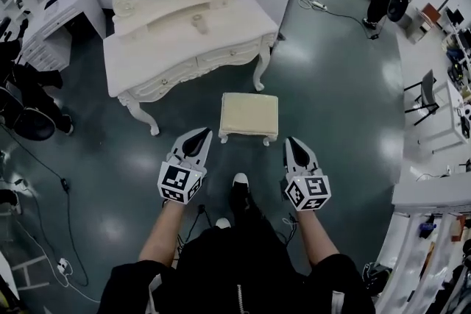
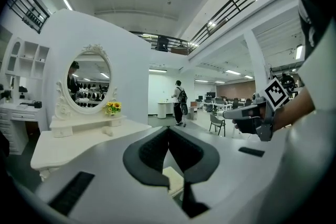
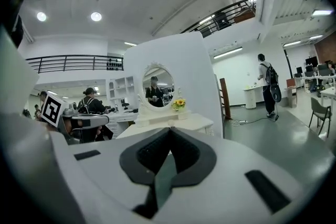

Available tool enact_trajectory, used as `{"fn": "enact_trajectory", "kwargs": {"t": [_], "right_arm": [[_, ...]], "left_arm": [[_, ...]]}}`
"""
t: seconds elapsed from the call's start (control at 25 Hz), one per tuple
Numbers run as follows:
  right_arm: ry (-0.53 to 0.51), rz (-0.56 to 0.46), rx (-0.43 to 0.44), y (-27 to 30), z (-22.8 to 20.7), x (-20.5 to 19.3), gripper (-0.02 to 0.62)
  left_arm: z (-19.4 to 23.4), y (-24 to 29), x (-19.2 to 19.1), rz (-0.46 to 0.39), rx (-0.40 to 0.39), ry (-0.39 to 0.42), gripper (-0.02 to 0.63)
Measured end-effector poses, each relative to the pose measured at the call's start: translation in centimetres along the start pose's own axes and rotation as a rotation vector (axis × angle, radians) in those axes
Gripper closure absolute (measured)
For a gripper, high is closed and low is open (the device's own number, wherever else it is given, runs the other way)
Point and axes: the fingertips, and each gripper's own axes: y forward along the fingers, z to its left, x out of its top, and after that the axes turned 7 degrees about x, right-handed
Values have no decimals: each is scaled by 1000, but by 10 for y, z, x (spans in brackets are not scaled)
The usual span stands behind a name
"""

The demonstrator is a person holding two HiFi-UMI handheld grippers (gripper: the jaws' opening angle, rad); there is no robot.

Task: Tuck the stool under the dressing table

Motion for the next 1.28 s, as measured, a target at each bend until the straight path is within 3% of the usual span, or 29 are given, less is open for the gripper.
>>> {"fn": "enact_trajectory", "kwargs": {"t": [0.28, 0.6, 1.0, 1.28], "right_arm": [[3, -3, 67, 81, -51, 38, 591], [12, 39, 128, 147, -80, 40, 591], [44, 94, 101, 208, -111, 21, 589], [105, 150, 51, 236, -139, -31, 588]], "left_arm": [[35, 76, 26, 2, 44, 4, 584], [64, 129, 23, 26, 82, -21, 584], [100, 193, -2, 65, 41, -46, 584], [117, 238, -44, 100, -17, -50, 584]]}}
